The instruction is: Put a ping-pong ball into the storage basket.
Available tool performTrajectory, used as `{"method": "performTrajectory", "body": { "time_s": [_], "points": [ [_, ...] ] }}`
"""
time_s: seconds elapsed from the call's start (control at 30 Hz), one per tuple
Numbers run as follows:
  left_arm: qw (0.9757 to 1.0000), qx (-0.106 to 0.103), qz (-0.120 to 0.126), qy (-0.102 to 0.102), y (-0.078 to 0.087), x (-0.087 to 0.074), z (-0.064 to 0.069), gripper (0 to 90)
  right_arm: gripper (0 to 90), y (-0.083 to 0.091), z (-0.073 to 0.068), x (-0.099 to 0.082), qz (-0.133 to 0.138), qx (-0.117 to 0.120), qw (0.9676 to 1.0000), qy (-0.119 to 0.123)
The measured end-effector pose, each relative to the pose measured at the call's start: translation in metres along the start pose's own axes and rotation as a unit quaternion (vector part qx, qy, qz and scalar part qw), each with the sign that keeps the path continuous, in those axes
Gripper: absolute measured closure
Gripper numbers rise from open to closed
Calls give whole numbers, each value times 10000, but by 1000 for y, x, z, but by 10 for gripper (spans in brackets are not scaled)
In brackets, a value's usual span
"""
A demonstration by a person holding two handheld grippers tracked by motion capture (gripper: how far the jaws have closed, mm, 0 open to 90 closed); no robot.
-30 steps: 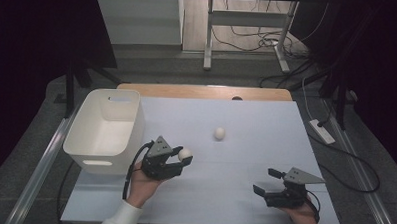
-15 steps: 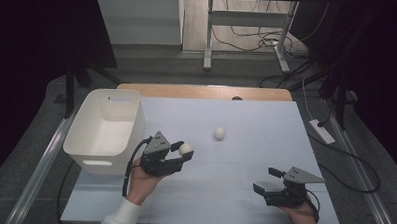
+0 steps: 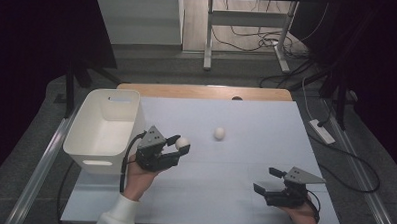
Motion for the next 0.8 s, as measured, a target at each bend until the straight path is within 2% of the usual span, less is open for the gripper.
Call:
{"method": "performTrajectory", "body": {
  "time_s": [0.17,0.8],
  "points": [
    [10000,-1,66,18,1,3,0,505,110,1,0,1,66,-47,10000,14],
    [9997,66,209,-68,5,21,-1,505,111,0,0,0,31,-66,10000,15]
  ]
}}
Point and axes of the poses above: each handheld gripper's, and its own axes: y roughly backward along the jaws, x roughly out of its top, z roughly to its right, the point moved 2 cm from there along -y, roughly forward along the jaws, and after that the axes turned 2 degrees about -x, right-handed, at the moved point
